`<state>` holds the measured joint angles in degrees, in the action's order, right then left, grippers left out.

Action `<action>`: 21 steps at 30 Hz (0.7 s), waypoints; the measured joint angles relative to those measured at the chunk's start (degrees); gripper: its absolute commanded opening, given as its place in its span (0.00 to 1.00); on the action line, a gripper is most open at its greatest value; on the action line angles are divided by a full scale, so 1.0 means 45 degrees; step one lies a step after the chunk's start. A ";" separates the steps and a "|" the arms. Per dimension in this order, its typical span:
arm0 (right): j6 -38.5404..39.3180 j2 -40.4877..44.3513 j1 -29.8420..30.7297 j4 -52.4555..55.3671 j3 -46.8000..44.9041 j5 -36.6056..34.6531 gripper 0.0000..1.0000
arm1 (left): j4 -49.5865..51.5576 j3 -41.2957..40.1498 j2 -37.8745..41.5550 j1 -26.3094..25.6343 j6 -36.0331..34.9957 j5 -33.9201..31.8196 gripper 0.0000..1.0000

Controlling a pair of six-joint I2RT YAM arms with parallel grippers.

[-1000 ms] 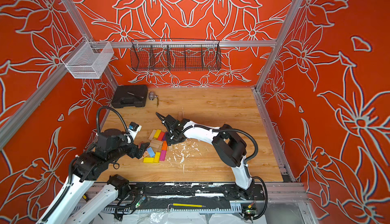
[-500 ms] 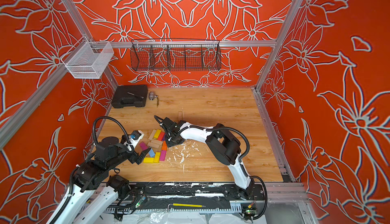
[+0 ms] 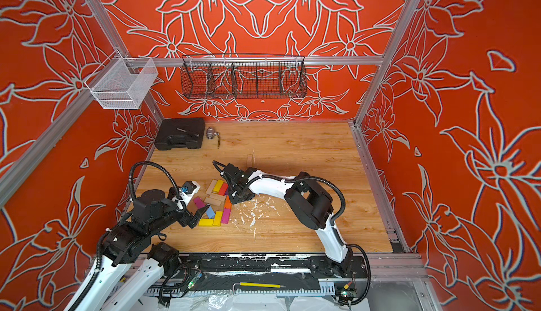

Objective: Assemble the letter k with building blocks
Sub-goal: Pick up the building block from the center of the board.

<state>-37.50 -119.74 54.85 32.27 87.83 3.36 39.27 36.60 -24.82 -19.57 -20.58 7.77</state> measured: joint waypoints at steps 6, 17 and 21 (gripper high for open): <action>-0.0277 -0.0233 0.0000 0.0019 0.0199 -0.0355 0.34 | -0.0019 -0.0019 -0.0010 0.0000 -0.0010 -0.0015 0.97; -0.0840 -0.0238 -0.0005 0.0068 0.0204 -0.1200 0.27 | -0.0199 -0.0126 -0.0024 0.0000 -0.0049 0.0024 0.97; -0.1137 -0.0194 -0.0092 0.0267 0.0277 -0.1919 0.25 | -0.0267 -0.0165 -0.0146 0.0000 -0.0044 0.0049 0.97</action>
<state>-42.61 -120.62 54.43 33.47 89.08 -5.28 38.06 35.86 -25.47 -19.57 -20.78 7.99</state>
